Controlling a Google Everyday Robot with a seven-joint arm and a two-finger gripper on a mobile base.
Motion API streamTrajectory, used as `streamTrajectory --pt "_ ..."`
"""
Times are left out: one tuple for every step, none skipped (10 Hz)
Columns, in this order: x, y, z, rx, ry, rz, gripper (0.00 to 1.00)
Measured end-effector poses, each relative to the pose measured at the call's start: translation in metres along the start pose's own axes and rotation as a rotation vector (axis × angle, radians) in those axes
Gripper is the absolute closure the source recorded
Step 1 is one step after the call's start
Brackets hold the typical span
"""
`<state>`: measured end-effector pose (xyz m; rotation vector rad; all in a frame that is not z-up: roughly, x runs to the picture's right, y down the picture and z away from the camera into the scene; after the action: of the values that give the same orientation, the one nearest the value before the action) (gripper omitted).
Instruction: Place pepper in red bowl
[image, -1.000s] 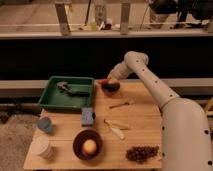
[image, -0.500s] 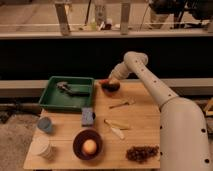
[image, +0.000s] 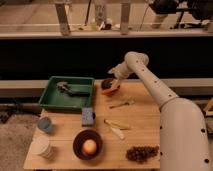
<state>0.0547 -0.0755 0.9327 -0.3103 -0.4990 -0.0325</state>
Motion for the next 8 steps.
streamTrajectory --pt "0.0001 0.0004 0.0003 -0.002 -0.001 -0.002 0.2" --pt "-0.0006 0.0001 -0.0002 0.003 -0.004 -0.005 0.2" --pt "-0.0011 -0.0004 -0.0018 0.016 -0.004 -0.009 0.2" --pt "-0.0007 -0.0006 -0.0038 0.032 -0.006 -0.011 0.2" --pt "0.0 -0.0007 -0.0049 0.035 -0.006 -0.01 0.2" --pt "-0.0003 -0.0005 -0.0045 0.035 -0.006 -0.01 0.2" --pt "-0.0016 -0.0008 -0.0039 0.034 -0.007 -0.012 0.2" --pt "-0.0023 -0.001 -0.0038 0.034 -0.008 -0.012 0.2"
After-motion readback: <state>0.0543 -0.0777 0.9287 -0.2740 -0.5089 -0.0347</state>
